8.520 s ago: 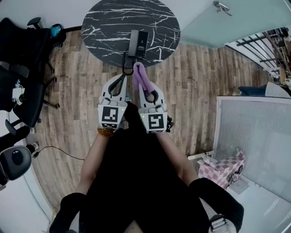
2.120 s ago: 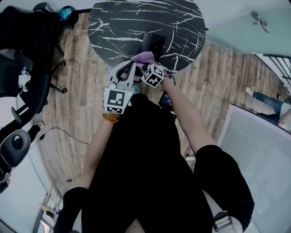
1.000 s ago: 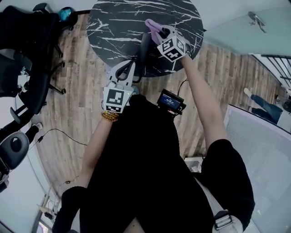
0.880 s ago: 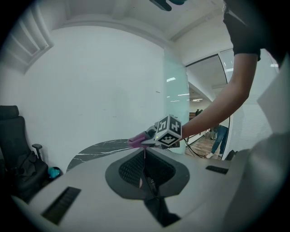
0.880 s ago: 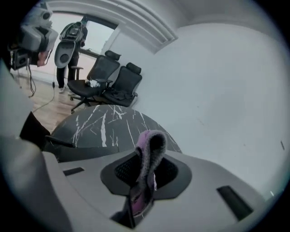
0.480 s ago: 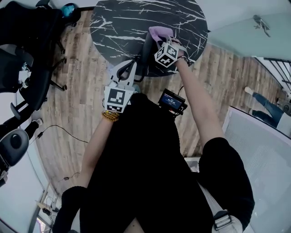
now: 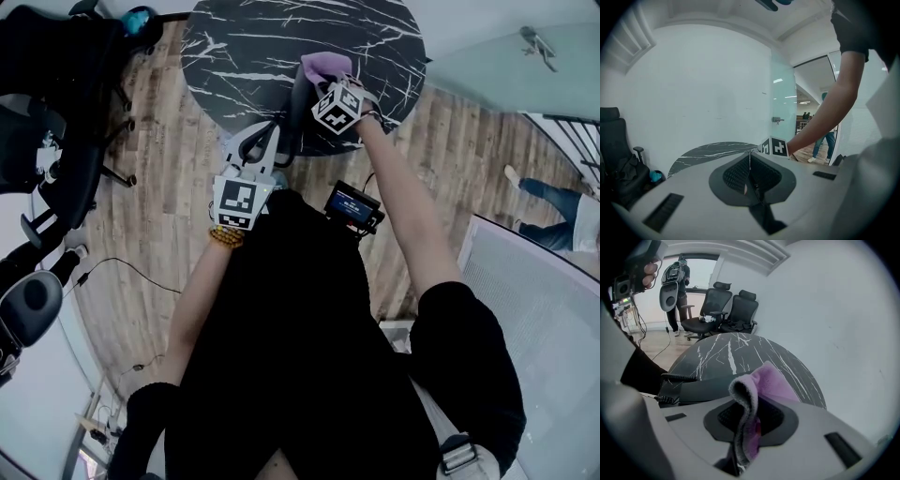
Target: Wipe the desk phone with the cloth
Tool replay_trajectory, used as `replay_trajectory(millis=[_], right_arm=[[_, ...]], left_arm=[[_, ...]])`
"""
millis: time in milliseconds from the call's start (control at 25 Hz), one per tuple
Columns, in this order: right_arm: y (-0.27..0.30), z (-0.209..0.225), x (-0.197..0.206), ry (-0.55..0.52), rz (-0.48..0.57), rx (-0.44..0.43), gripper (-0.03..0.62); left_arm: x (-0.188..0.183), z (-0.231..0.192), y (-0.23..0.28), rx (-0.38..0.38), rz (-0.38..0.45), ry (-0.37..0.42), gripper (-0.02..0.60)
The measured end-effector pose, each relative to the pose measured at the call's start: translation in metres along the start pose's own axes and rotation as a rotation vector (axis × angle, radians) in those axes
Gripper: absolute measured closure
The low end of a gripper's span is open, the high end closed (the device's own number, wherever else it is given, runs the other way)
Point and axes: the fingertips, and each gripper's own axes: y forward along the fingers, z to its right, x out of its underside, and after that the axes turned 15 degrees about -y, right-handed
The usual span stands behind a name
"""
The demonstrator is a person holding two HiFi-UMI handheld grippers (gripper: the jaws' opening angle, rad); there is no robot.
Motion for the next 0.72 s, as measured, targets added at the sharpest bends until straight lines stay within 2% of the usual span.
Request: replay_trajectory(millis=[720], right_arm=[[-0.003,-0.029,-0.002,0.012,0.029,-0.026,0.522]], left_arm=[[0.005,0.003,0.001,0.006,-0.011,0.002,0.563]])
